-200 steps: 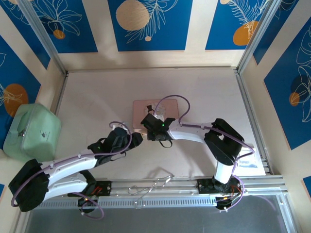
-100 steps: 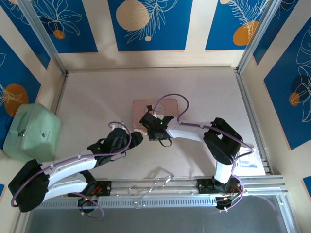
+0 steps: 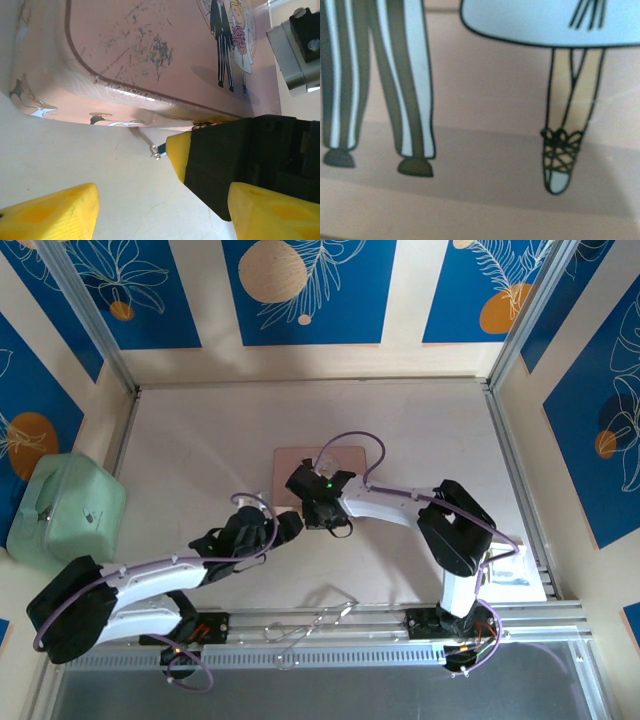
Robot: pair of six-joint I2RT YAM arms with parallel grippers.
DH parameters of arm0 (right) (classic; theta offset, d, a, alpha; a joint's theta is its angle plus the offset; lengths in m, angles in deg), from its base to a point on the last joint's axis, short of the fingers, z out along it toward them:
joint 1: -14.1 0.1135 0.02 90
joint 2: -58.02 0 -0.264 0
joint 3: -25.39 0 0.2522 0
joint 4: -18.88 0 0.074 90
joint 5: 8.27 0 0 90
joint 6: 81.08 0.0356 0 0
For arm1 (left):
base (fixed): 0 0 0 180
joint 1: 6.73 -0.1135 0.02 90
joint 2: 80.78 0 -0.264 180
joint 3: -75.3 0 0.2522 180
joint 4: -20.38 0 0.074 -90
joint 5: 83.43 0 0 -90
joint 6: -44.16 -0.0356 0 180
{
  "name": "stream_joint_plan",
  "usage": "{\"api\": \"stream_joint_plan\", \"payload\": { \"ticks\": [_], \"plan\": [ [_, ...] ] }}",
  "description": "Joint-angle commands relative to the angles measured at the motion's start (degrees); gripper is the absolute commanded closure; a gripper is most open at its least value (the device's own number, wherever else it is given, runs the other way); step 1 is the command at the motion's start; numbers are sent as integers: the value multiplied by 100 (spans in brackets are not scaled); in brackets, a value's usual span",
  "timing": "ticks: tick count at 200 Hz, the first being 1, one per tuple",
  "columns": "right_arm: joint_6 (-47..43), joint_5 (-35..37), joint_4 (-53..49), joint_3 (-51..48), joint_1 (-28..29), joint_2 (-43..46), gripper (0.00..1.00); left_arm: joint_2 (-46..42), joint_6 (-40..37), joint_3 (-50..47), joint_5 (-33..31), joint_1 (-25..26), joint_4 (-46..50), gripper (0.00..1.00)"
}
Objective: Unlock the padlock with the key
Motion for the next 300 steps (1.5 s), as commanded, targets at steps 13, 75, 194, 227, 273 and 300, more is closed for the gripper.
{"api": "stream_joint_plan", "payload": {
  "ticks": [13, 75, 194, 227, 273, 300],
  "plan": [
    [39, -739, -497, 466, -80, -102, 100, 192, -191, -215, -52, 189, -919, 32],
    [-35, -1308, -674, 594, -332, -109, 100, 434, -537, -681, -336, 473, -1871, 77],
    [-152, -1708, -714, 480, -551, -120, 100, 2191, -936, -380, -265, 616, -3329, 56],
    [-156, -1760, -692, 523, -562, -124, 100, 2564, -935, -348, -149, 566, -3799, 57],
    [-138, -1822, -644, 486, -594, -142, 100, 2996, -810, -339, 47, 427, -4285, 58],
    [-127, -1855, -588, 446, -597, -151, 100, 3139, -816, -269, 131, 406, -4392, 62]
  ]
}}
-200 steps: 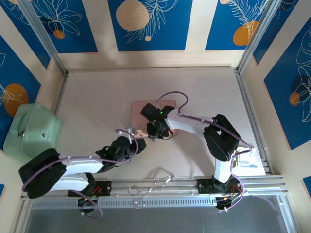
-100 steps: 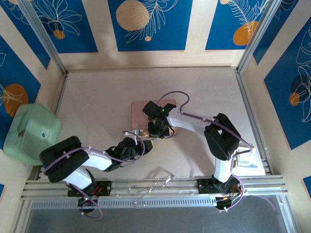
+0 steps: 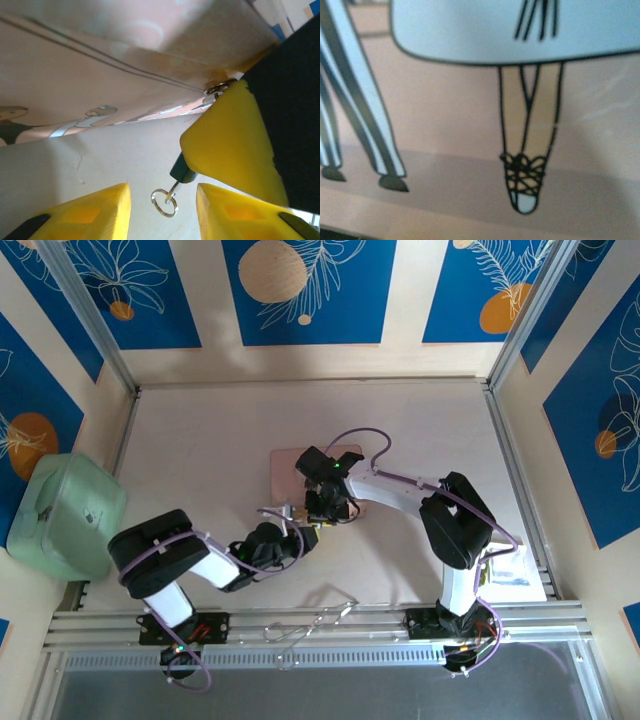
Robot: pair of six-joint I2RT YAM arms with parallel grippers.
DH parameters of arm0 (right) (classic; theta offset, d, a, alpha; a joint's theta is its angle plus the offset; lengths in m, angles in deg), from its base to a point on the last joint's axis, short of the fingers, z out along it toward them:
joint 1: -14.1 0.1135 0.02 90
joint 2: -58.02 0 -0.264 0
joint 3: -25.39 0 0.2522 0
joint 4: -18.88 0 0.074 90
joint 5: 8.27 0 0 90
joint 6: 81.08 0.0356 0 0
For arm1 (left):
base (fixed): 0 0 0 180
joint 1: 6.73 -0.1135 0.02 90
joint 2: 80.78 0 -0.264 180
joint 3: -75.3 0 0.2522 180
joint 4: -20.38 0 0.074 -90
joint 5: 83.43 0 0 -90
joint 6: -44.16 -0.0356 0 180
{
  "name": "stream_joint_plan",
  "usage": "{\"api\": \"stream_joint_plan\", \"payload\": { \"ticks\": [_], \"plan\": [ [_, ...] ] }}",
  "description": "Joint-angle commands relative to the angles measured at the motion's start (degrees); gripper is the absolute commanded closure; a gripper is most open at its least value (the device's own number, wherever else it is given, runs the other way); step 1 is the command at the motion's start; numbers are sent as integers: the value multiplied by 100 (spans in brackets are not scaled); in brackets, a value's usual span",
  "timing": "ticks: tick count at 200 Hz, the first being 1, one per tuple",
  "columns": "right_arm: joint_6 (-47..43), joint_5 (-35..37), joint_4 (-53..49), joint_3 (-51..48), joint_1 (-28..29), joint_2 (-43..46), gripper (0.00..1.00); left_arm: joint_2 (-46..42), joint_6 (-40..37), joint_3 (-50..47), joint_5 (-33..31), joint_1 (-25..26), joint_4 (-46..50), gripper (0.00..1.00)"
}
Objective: Unlock the padlock with the key
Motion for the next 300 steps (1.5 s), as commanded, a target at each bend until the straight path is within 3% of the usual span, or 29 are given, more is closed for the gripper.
{"api": "stream_joint_plan", "payload": {
  "ticks": [1, 125, 133, 157, 173, 193, 218, 238, 258, 300],
  "plan": [
    [-60, -267, 10, -22, -25, -18, 100, 163, -22, 145, 203, -69, -325, 62],
    [87, -291, 213, -226, -44, 33, 100, 403, 214, 180, 315, -182, -421, 90],
    [110, -267, 267, -262, -39, 76, 94, 434, 252, 185, 331, -199, -419, 92],
    [212, 81, 635, -571, 43, 535, 61, 489, 383, 190, 385, -235, -474, 100],
    [324, 321, 940, -869, 49, 940, 39, 560, 486, 173, 421, -253, -633, 100],
    [456, 557, 1531, -1459, 34, 1530, 29, 696, 614, 142, 501, -268, -908, 100],
    [579, 322, 3091, -2631, -94, 2379, 29, 867, 789, 46, 614, -321, -1391, 100],
    [645, -395, 4190, -3351, -459, 2609, 37, 950, 874, -12, 698, -368, -1627, 100],
    [457, -610, 4412, -3478, -567, 2491, 43, 968, 931, -29, 790, -384, -1767, 100],
    [200, -593, 4503, -3390, -504, 2201, 38, 1104, 1093, -144, 871, -447, -2142, 100]
  ]
}}
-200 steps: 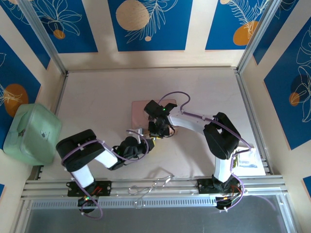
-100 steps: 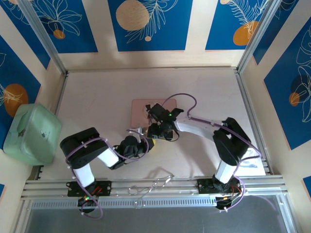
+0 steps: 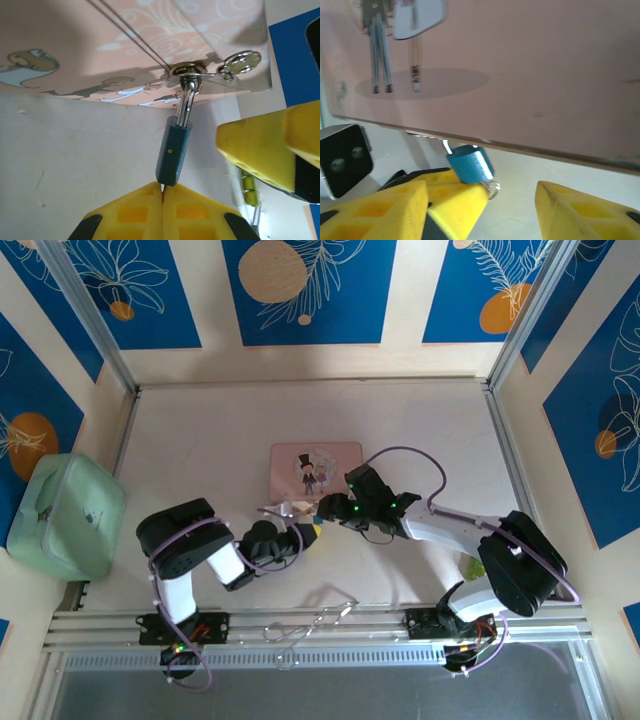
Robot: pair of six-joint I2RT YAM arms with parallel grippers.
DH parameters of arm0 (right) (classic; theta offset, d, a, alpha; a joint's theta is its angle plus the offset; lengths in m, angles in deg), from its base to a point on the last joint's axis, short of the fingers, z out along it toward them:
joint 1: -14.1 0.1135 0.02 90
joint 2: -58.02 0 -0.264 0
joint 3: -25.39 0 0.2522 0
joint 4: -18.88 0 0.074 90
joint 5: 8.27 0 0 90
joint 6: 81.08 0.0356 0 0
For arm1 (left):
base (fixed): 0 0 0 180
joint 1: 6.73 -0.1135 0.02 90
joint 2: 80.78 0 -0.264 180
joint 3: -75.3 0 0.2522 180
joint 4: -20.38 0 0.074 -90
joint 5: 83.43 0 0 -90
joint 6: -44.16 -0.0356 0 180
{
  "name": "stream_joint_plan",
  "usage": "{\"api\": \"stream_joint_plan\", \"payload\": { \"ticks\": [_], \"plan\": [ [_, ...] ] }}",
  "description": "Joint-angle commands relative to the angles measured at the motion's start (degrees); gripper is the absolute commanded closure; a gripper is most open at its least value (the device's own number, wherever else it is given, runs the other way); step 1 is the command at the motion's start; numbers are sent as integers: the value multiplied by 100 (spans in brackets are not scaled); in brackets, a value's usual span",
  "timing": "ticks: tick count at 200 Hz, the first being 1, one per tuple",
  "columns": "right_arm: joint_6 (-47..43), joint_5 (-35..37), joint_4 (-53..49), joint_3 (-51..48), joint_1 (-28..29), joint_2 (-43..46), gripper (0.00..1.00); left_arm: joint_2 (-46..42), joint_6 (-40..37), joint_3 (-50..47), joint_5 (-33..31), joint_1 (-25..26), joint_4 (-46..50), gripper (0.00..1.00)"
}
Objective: Unlock the padlock with the key
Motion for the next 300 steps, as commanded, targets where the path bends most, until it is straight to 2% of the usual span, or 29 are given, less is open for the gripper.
{"api": "stream_joint_plan", "payload": {
  "ticks": [1, 25, 54, 86, 139, 167, 199, 237, 262, 300],
  "plan": [
    [-212, -204, 306, 113, 38, -170, 38, 96, 143, -103, 62, -106, -439, 100],
    [-336, 10, -155, 434, 132, -439, 38, 77, 133, -103, 84, -113, -439, 100],
    [-344, 275, -656, 809, 292, -733, 45, 77, 143, -102, 80, -115, -439, 100],
    [-401, 574, -1071, 1125, 504, -908, 47, 60, 128, -103, 89, -111, -439, 100],
    [-156, 819, -1584, 1325, 508, -1154, 50, 17, 100, -120, 80, -119, -439, 100],
    [-205, 786, -1550, 1389, 551, -1262, 44, -2, 104, -120, 95, -116, -439, 100],
    [-296, 804, -1597, 1559, 562, -1384, 50, -2, 113, -125, 80, -117, -439, 100],
    [-420, 765, -1679, 1806, 554, -1618, 52, -11, 138, -129, 89, -120, -439, 100],
    [-434, 760, -1715, 1894, 552, -1729, 58, -42, 156, -144, 80, -124, -435, 100],
    [-442, 782, -1782, 1900, 565, -1733, 81, -64, 173, -190, 38, -130, -439, 100]
  ]
}}
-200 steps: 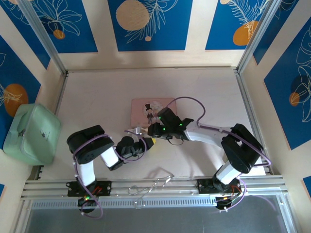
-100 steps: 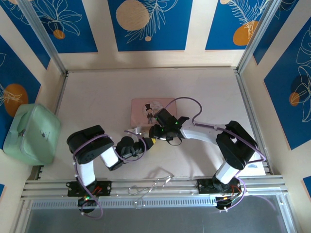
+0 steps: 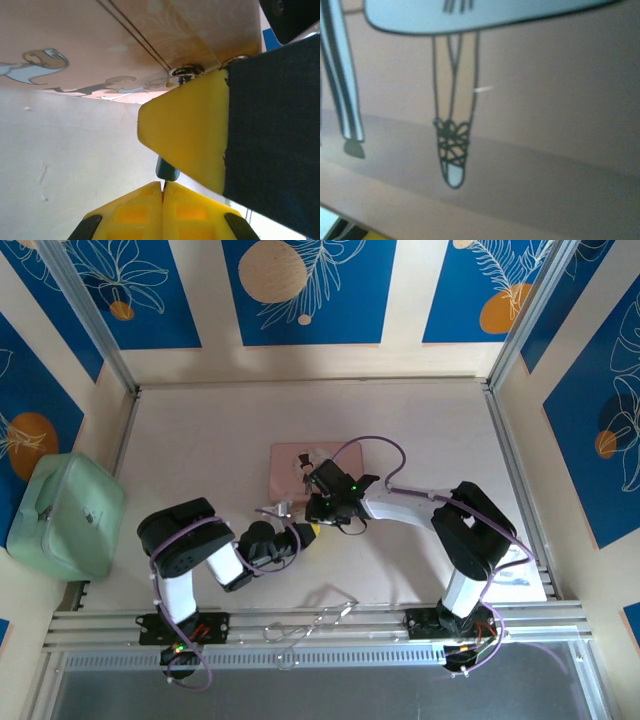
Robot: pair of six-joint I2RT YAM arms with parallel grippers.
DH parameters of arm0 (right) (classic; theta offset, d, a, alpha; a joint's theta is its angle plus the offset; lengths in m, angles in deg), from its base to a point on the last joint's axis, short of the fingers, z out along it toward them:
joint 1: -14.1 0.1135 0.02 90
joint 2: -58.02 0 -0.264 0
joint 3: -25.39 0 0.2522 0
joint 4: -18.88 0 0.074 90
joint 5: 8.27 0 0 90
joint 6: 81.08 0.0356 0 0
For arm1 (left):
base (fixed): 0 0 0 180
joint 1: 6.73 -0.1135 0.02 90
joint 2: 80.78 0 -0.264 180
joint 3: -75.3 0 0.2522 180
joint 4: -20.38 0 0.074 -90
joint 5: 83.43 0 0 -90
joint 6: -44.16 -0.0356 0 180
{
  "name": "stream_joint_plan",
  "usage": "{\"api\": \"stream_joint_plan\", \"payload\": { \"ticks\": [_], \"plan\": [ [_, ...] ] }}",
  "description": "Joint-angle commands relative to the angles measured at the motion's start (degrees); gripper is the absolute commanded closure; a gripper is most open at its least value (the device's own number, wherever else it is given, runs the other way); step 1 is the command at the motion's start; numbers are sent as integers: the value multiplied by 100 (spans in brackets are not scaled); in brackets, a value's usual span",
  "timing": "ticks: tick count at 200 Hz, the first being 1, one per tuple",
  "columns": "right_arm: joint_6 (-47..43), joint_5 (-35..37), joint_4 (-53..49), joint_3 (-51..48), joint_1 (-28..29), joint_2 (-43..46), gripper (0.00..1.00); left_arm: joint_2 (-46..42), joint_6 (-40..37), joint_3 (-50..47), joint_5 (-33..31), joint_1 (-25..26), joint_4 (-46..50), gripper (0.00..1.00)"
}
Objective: Unlock the padlock with the key
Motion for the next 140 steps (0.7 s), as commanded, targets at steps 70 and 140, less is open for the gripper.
{"api": "stream_joint_plan", "payload": {
  "ticks": [70, 140],
  "plan": [
    [62, 211, -814, 532, 128, -217, 100, -478, -19, -472, -409, -74, -218, 47],
    [342, 224, -1560, 1109, 195, -504, 100, -340, -85, -264, -427, 119, -219, 58]
  ]
}}
